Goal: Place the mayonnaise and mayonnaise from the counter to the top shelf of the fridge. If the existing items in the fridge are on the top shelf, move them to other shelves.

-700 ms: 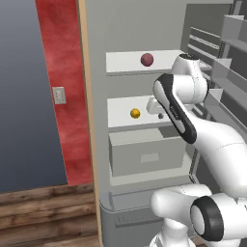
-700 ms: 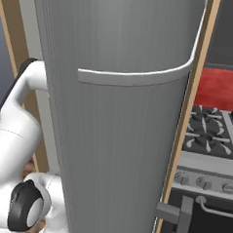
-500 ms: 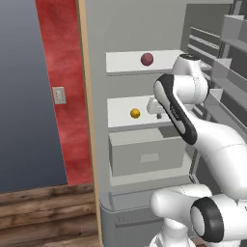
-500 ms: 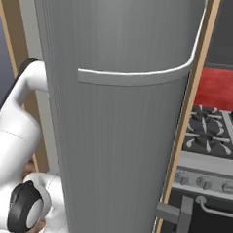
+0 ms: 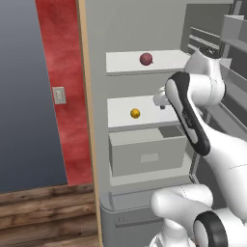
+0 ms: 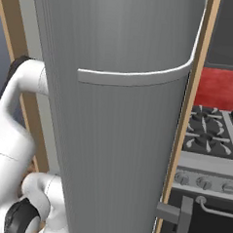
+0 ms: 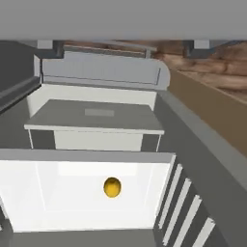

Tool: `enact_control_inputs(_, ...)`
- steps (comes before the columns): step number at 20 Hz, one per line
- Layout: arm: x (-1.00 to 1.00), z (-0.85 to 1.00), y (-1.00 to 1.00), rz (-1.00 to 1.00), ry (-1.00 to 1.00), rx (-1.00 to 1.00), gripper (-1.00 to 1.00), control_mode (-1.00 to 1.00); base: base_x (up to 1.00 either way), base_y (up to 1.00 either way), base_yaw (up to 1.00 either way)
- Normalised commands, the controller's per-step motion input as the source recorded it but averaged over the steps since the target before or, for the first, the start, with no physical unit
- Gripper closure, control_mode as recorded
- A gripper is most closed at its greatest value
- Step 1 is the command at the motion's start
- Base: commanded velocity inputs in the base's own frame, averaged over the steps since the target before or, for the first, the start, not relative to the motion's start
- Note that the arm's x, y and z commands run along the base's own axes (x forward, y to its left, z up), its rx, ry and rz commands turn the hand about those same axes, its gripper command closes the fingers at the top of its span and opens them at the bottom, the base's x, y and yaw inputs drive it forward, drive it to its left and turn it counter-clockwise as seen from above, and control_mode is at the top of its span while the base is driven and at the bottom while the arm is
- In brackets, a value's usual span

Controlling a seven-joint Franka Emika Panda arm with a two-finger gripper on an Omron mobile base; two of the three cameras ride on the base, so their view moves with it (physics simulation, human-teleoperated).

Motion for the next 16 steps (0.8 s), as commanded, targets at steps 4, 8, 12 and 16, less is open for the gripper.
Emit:
enact_control_inputs(4,-0.18,0.88,-0.06,0.00,-0.40,0.06,-1.00,-1.00,0.00,0.00,0.00)
enact_control_inputs(8,0.00,0.84,0.00,-0.04,-0.30,0.02,-1.00,-1.00,0.00,0.00,0.00)
enact_control_inputs(12,0.24,0.59,0.00,-0.09,-0.21,0.00,-1.00,-1.00,0.00,0.00,0.00)
enact_control_inputs(16,0.68,0.28,0.00,-0.16,-0.09,0.00,-1.00,-1.00,0.00,0.00,0.00)
